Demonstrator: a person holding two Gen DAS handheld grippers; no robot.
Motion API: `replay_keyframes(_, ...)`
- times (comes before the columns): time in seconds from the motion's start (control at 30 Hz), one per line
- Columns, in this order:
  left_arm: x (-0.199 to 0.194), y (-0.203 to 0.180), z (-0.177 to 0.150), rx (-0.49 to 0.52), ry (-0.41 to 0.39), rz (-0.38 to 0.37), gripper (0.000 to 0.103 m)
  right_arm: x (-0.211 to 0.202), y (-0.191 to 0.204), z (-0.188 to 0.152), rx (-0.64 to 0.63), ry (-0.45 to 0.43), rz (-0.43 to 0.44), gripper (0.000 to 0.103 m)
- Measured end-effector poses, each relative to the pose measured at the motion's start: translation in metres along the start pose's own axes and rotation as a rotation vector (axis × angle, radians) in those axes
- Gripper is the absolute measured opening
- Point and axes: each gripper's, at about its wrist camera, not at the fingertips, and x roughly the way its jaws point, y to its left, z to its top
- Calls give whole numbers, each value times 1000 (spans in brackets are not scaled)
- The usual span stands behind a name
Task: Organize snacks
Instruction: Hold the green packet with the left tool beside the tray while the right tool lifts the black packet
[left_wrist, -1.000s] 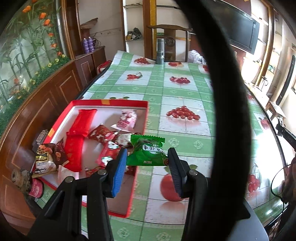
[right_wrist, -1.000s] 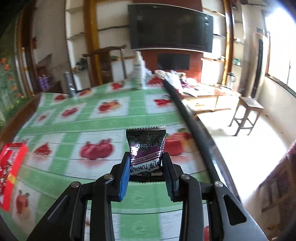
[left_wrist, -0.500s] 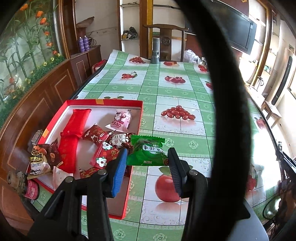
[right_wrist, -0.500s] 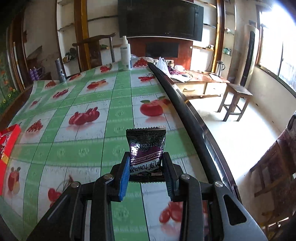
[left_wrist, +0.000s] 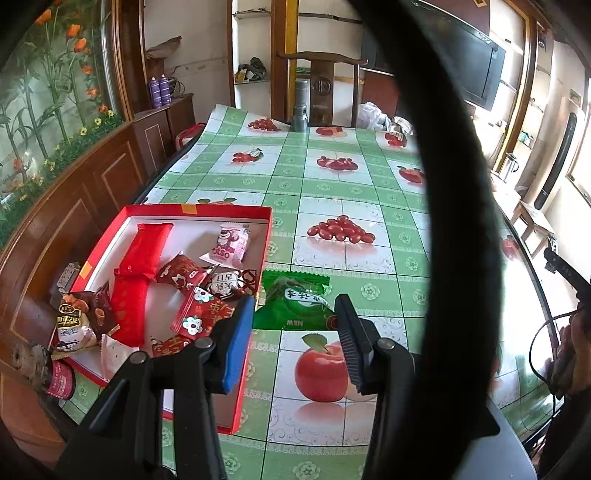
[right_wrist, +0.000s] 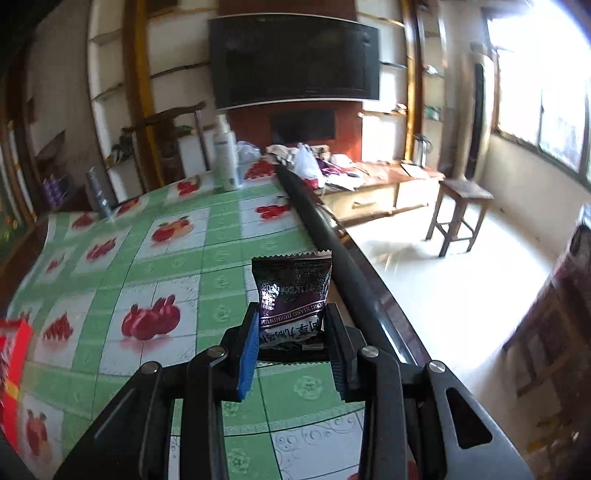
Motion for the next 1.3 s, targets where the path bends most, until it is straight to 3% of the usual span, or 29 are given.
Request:
replay_keyframes(0.2, 3, -9, -1, 15, 12, -36, 46, -15, 11, 8, -65, -34, -14, 34)
replay_keyframes(0.43, -1, -3, 1, -3, 3, -44, 46, -4, -12, 3, -34, 66, 4, 34)
replay_keyframes(0.87, -4, 1, 3, -8, 2, -49, 46, -40, -4, -32, -108, 204, 201, 33)
replay_keyframes(1.1, -7, 3, -2, -4, 4, -41, 46, -55, 14, -28, -116, 146, 273, 34)
replay_keyframes(1.3, -15, 19, -4, -20, -20, 25, 46, -80, 71, -39, -134, 110, 471, 33)
